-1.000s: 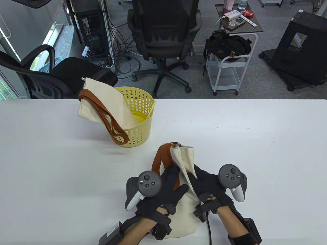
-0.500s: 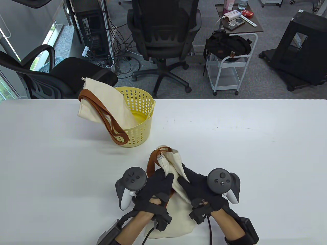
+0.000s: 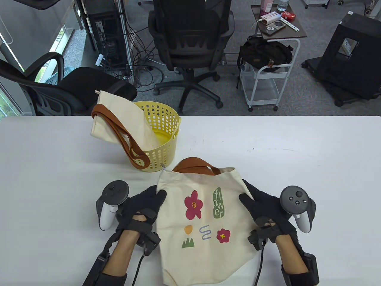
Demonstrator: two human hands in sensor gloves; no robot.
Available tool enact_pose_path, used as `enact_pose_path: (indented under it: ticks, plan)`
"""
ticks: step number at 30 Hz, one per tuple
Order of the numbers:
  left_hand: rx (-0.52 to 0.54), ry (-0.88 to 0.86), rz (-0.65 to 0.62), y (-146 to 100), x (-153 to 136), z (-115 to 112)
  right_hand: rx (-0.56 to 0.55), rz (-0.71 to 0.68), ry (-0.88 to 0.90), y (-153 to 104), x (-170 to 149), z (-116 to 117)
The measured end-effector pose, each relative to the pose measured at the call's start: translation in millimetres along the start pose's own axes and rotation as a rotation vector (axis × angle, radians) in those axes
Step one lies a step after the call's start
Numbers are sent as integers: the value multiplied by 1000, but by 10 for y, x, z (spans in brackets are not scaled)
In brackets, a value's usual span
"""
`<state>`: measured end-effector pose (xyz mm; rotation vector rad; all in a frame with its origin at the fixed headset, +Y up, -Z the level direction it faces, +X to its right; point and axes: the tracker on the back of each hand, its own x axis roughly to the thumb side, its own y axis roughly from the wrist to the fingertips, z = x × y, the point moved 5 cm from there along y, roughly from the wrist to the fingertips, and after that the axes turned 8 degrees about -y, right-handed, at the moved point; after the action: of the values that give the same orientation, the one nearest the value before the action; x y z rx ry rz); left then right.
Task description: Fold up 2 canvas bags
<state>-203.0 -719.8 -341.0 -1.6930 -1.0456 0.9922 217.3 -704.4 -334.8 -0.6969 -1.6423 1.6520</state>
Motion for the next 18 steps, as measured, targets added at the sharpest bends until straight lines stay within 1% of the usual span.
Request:
enact_pose_path:
  ticks: [2, 4, 5, 6, 7, 8, 10, 15, 18]
  plan:
    - [42, 84, 36, 18, -68, 96, -15, 29, 13, 8, -89, -58]
    - [83, 166, 62, 46, -126, 141, -21, 79, -16, 11, -172, -85]
    - [108, 218, 85, 65, -163, 158, -32, 107, -62, 14, -213, -94]
    - [133, 262, 92, 82, -177, 168, -53, 171, -124, -2, -252, -113]
    - [153, 336, 91, 108, -186, 172, -67, 185, -193, -1, -255, -121]
    - [174, 420, 115, 127, -209, 167, -74, 190, -306, 9, -247, -119]
    - [179, 520, 121, 165, -225, 120, -83, 211, -452, 11, -236, -80]
    - [233, 696, 135, 251, -261, -31, -75, 221, -673, 36, -183, 90]
    - [263, 810, 136, 315, -265, -144, -70, 236, -802, 42, -148, 151]
